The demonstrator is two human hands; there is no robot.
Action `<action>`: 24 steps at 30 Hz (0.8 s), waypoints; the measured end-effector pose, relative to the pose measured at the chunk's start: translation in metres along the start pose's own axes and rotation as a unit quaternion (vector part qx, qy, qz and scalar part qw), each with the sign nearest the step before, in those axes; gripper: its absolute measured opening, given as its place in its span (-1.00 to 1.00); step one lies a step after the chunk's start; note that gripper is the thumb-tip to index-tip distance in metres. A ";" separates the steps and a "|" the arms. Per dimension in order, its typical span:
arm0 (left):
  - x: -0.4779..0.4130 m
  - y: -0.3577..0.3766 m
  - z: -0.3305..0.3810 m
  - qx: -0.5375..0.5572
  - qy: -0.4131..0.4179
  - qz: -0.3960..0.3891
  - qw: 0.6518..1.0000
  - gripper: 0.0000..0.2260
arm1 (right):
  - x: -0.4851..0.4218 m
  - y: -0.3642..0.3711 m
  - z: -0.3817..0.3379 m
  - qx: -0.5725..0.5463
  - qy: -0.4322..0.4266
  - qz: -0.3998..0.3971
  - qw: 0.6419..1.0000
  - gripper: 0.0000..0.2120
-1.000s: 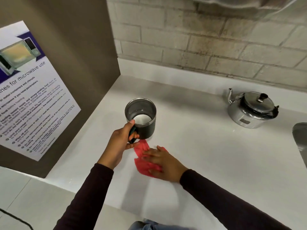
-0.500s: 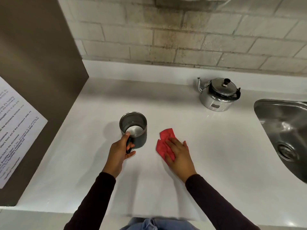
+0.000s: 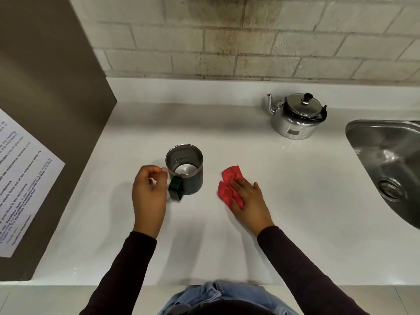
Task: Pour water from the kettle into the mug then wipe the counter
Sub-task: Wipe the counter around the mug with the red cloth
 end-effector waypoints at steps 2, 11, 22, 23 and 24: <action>0.006 0.015 0.016 0.061 0.009 -0.048 0.997 -0.84 | 0.000 -0.005 0.008 0.001 0.013 0.003 1.000 -0.56; 0.046 0.133 0.036 0.119 0.002 -0.284 0.951 -0.72 | -0.017 -0.065 0.085 0.000 0.106 0.066 0.992 -0.59; 0.077 0.228 0.034 0.084 -0.048 -0.317 0.944 -0.72 | -0.106 -0.130 0.193 -0.003 0.233 0.145 0.962 -0.59; 0.078 0.236 0.033 0.082 -0.053 -0.312 0.945 -0.72 | -0.121 -0.136 0.203 0.001 0.242 0.149 0.959 -0.59; 0.079 0.243 0.033 0.078 -0.056 -0.307 0.947 -0.72 | -0.136 -0.143 0.211 0.005 0.251 0.156 0.955 -0.59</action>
Point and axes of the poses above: each hand's wrist, its own x-axis away from the middle knuckle, its own y-axis out of the palm, z = x × y, the point moved 6 cm from there along -x, towards the middle knuckle, and after that the axes turned 12 degrees about y, right-handed, at the moved point
